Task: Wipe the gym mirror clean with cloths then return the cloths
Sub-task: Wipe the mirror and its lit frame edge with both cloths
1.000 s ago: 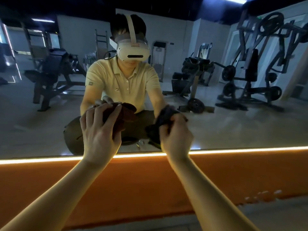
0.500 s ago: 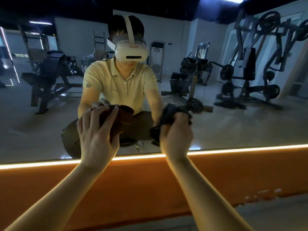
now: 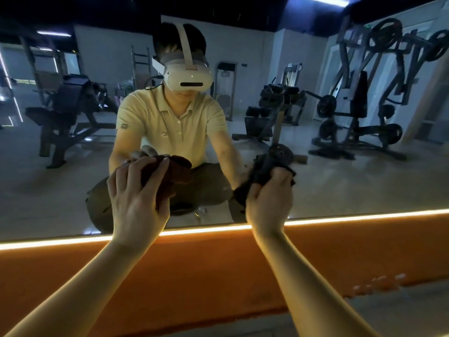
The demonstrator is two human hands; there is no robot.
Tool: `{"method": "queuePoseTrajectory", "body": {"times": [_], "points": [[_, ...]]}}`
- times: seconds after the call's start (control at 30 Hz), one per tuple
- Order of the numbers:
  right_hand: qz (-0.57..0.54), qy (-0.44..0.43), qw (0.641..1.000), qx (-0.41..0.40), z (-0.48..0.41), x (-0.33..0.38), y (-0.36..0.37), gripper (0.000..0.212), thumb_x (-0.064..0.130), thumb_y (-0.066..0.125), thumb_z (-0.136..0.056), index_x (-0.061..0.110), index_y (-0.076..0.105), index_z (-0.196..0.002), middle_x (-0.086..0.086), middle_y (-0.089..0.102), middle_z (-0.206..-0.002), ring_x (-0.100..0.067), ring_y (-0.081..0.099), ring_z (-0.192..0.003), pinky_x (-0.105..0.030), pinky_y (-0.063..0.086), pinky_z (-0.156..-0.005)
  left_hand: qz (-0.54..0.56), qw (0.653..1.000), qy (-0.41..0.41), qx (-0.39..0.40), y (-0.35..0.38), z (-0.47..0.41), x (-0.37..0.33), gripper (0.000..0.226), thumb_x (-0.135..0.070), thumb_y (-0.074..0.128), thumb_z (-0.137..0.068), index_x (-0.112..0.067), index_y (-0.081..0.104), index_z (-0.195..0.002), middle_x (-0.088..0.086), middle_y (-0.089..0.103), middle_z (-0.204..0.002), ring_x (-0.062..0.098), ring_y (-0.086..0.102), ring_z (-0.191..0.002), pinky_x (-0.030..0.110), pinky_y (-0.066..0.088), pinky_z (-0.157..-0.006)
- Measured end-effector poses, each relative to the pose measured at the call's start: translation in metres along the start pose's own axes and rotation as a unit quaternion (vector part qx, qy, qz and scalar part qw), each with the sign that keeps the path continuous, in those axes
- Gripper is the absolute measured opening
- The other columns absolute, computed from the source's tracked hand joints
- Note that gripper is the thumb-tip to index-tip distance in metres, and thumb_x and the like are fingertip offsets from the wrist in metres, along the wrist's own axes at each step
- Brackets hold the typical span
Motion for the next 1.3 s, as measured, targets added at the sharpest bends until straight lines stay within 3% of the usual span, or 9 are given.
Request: {"method": "queuePoseTrajectory", "body": {"times": [0.07,0.23,0.4,0.5,0.67,0.83,1.0,1.13,1.3], "points": [[-0.016,-0.129,0.989,0.066,0.034,0.051,0.023,0.024,0.017,0.058,-0.09,0.018,0.05,-0.113,-0.004,0.061,-0.109,-0.02,0.064,-0.091,-0.038,0.06,-0.076,0.003,1.0,-0.003,0.001,0.0,-0.001,0.0,0.054,-0.023,0.059,-0.09,-0.01,0.061,-0.143,0.017,0.052,-0.138,0.044,0.047,-0.122,0.058,0.036,-0.104],[0.045,-0.465,0.85,0.242,0.092,0.087,0.049,0.043,0.027,0.077,-0.083,0.013,0.058,-0.118,-0.011,0.062,-0.109,-0.029,0.064,-0.097,-0.047,0.054,-0.087,-0.007,1.0,0.022,0.008,0.001,0.001,0.005,0.056,-0.025,0.058,-0.091,-0.009,0.058,-0.145,0.02,0.05,-0.137,0.047,0.046,-0.119,0.06,0.034,-0.103],[0.017,-0.13,0.991,0.027,-0.01,-0.018,-0.015,0.021,0.02,0.058,-0.098,0.01,0.057,-0.117,-0.008,0.065,-0.107,-0.022,0.066,-0.094,-0.038,0.058,-0.085,-0.011,1.0,0.017,0.003,0.004,0.003,0.004,0.056,-0.026,0.062,-0.092,-0.009,0.058,-0.146,0.021,0.049,-0.139,0.048,0.047,-0.119,0.059,0.034,-0.104],[0.003,0.082,0.997,-0.012,-0.02,-0.046,-0.022,0.027,0.011,0.052,-0.093,0.005,0.052,-0.12,-0.013,0.062,-0.117,-0.03,0.066,-0.104,-0.049,0.059,-0.088,0.001,1.0,0.005,0.001,0.003,0.002,0.001,0.056,-0.025,0.062,-0.092,-0.008,0.059,-0.145,0.023,0.051,-0.138,0.048,0.049,-0.12,0.061,0.037,-0.103],[-0.021,-0.126,0.989,0.069,0.033,0.06,0.015,0.025,0.017,0.065,-0.09,0.016,0.055,-0.113,-0.004,0.062,-0.11,-0.02,0.064,-0.094,-0.038,0.061,-0.079,0.005,1.0,-0.002,0.001,0.004,0.003,-0.001,0.057,-0.025,0.059,-0.091,-0.008,0.058,-0.145,0.022,0.049,-0.138,0.048,0.046,-0.121,0.062,0.036,-0.103],[0.036,-0.434,0.858,0.274,0.088,0.089,0.044,0.046,0.022,0.076,-0.084,0.012,0.058,-0.124,-0.013,0.06,-0.117,-0.031,0.063,-0.104,-0.05,0.055,-0.088,-0.003,1.0,0.017,-0.002,0.005,0.002,0.003,0.056,-0.026,0.057,-0.091,-0.008,0.058,-0.145,0.02,0.05,-0.138,0.047,0.046,-0.118,0.062,0.036,-0.101],[0.01,-0.141,0.989,0.048,-0.011,-0.02,-0.009,0.03,0.022,0.063,-0.093,0.015,0.051,-0.12,-0.007,0.064,-0.111,-0.021,0.066,-0.094,-0.038,0.06,-0.079,-0.007,1.0,0.018,-0.002,0.008,0.004,0.004,0.056,-0.027,0.06,-0.093,-0.01,0.058,-0.146,0.019,0.048,-0.141,0.046,0.047,-0.121,0.059,0.036,-0.104],[-0.009,0.192,0.981,-0.007,-0.014,-0.09,-0.019,0.045,0.023,0.045,-0.092,0.006,0.045,-0.134,-0.018,0.056,-0.13,-0.037,0.065,-0.112,-0.053,0.062,-0.085,-0.006,1.0,0.015,0.006,0.007,0.005,0.003,0.058,-0.025,0.062,-0.091,-0.012,0.057,-0.147,0.018,0.047,-0.142,0.046,0.047,-0.123,0.06,0.036,-0.106],[-0.048,0.019,0.998,0.043,0.014,0.001,0.008,0.033,0.026,0.05,-0.091,0.022,0.041,-0.123,-0.005,0.057,-0.124,-0.023,0.065,-0.105,-0.04,0.063,-0.081,-0.007,1.0,0.015,0.008,0.008,0.01,0.0,0.059,-0.024,0.061,-0.09,-0.011,0.057,-0.147,0.018,0.048,-0.142,0.046,0.047,-0.124,0.058,0.035,-0.108]]}}
Point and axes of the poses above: each hand's wrist, its own z-axis away from the middle knuckle, its own y-axis out of the palm, x = y × z, the point moved 7 cm from there along -z, towards the middle knuckle
